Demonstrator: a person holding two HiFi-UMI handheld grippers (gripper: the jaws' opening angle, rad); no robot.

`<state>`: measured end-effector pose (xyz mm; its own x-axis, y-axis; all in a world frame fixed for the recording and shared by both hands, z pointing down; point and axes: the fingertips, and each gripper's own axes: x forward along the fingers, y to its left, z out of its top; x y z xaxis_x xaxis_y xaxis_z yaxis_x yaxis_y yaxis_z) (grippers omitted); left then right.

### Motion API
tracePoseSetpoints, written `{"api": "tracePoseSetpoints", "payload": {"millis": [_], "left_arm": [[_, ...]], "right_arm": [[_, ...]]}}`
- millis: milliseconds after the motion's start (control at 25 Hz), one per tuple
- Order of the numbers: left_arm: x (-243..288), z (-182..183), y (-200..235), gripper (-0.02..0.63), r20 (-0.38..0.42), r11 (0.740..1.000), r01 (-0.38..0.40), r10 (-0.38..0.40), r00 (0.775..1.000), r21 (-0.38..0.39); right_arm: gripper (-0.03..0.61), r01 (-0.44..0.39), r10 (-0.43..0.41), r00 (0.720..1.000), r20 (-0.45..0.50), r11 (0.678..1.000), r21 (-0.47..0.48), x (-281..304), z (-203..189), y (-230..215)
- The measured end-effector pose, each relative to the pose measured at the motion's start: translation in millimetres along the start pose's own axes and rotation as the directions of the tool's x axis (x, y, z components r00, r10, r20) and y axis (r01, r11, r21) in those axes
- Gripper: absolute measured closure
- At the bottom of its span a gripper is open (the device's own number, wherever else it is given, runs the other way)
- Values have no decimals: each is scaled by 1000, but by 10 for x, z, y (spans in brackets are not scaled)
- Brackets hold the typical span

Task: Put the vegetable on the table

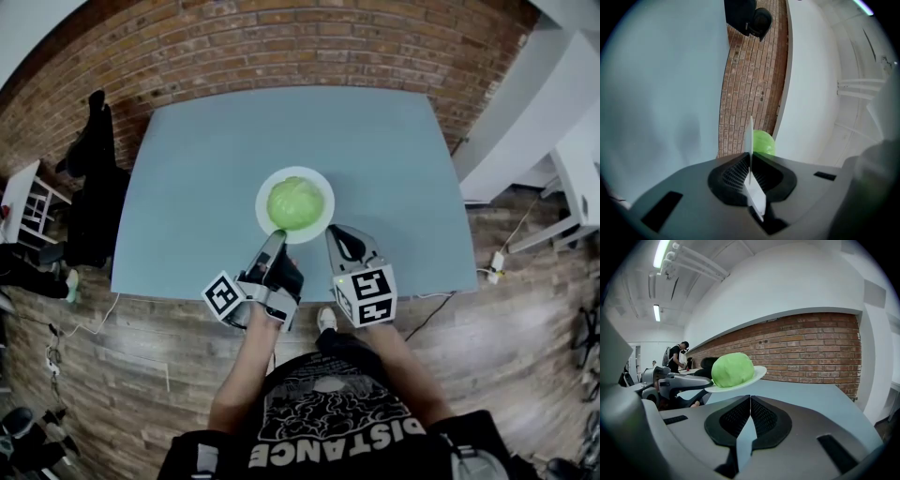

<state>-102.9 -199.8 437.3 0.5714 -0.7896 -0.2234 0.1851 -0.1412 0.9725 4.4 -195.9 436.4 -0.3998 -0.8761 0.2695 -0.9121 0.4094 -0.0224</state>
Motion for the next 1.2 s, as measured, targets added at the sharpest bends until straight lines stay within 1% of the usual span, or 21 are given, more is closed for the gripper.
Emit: {"api": "tracePoseSetpoints", "payload": {"millis": [360,800,1040,1200], "left_arm": [[310,156,334,595,18,999,-45,45,999,0],[539,218,883,595,-2,993,-120,120,993,-1],[639,219,1118,595,-11,988,-154,154,988,14],[691,235,1263,595,-11,983,-183,183,983,20]], "right_arm": [[569,-2,2,1000,-28,1000,0,238,-24,-305],[569,-23,23,997,-70,1000,3,590,-172,-571],[569,-42,41,994,-103,999,-5,734,-282,-689],[569,-55,54,993,-106,998,-13,846,-314,-749]]}}
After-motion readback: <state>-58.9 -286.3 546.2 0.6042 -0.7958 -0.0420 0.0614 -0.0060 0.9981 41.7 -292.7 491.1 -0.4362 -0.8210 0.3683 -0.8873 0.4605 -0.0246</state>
